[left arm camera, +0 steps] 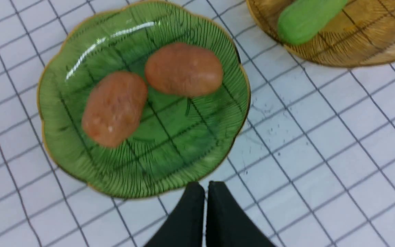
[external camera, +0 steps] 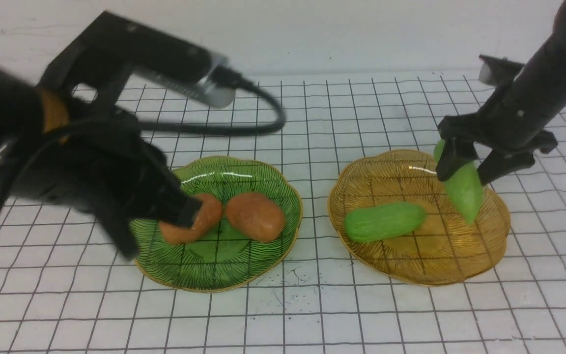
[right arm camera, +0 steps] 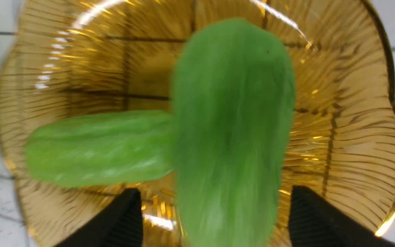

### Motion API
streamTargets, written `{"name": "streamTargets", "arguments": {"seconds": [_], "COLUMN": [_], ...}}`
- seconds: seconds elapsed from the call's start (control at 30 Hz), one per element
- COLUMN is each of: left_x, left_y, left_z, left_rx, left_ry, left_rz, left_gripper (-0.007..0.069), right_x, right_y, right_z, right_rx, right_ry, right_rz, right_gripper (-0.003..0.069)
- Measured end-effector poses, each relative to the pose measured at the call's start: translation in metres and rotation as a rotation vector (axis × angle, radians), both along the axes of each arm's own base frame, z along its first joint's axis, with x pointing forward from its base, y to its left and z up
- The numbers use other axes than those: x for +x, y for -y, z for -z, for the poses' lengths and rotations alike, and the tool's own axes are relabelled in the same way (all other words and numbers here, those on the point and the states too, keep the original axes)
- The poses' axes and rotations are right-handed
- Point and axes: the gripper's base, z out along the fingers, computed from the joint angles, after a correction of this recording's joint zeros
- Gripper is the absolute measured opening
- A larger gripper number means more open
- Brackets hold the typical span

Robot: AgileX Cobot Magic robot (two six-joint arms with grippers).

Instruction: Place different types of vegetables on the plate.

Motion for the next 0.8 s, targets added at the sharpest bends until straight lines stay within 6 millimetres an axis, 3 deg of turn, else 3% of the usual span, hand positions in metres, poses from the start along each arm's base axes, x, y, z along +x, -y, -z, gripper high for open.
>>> {"name": "streamTargets", "arguments": {"seconds": [0.03, 0.17, 0.27, 0.43, 0.47, 0.6, 0.67, 0.73, 0.77, 0.8], "left_x": [-0.014, -0.038, -0.052, -0.071, -0.073, -0.074, -0.073, -0.072, -0.071, -0.071], "left_y": [-0.009, -0.025, -0.035, -0.047, -0.049, -0.05, -0.049, -0.048, -0.048, -0.047], "left_z": [0.002, 0.011, 0.011, 0.003, 0.0, -0.004, -0.007, -0.007, -0.009, -0.011], "left_rx": [-0.014, -0.024, -0.042, -0.086, -0.096, -0.119, -0.135, -0.141, -0.155, -0.164], "left_ry": [0.019, 0.035, 0.06, 0.13, 0.155, 0.199, 0.225, 0.235, 0.256, 0.271], "left_rz": [-0.001, -0.004, -0.008, -0.009, -0.009, -0.005, -0.002, 0.0, 0.003, 0.005], "left_gripper": [-0.0008, -0.0008, -0.0008, -0.0008, -0.0008, -0.0008, -0.0008, -0.0008, -0.0008, -0.0008], "right_x": [0.002, 0.003, 0.001, -0.021, -0.039, -0.103, -0.156, -0.178, -0.218, -0.245], "right_y": [0.001, 0.003, 0.003, 0.004, 0.006, 0.013, 0.018, 0.02, 0.024, 0.027], "right_z": [0.007, 0.014, 0.007, -0.048, -0.079, -0.157, -0.191, -0.201, -0.213, -0.216], "right_rx": [-0.013, -0.034, -0.035, -0.025, -0.018, -0.028, -0.03, -0.026, -0.012, 0.0], "right_ry": [-0.017, -0.033, -0.015, 0.115, 0.188, 0.402, 0.526, 0.593, 0.747, 0.862], "right_rz": [0.006, 0.012, 0.014, 0.016, 0.017, 0.019, 0.027, 0.035, 0.06, 0.082], "right_gripper": [0.0563, 0.0589, 0.0577, 0.0465, 0.0397, 0.0249, 0.0165, 0.0141, 0.0094, 0.0071]}}
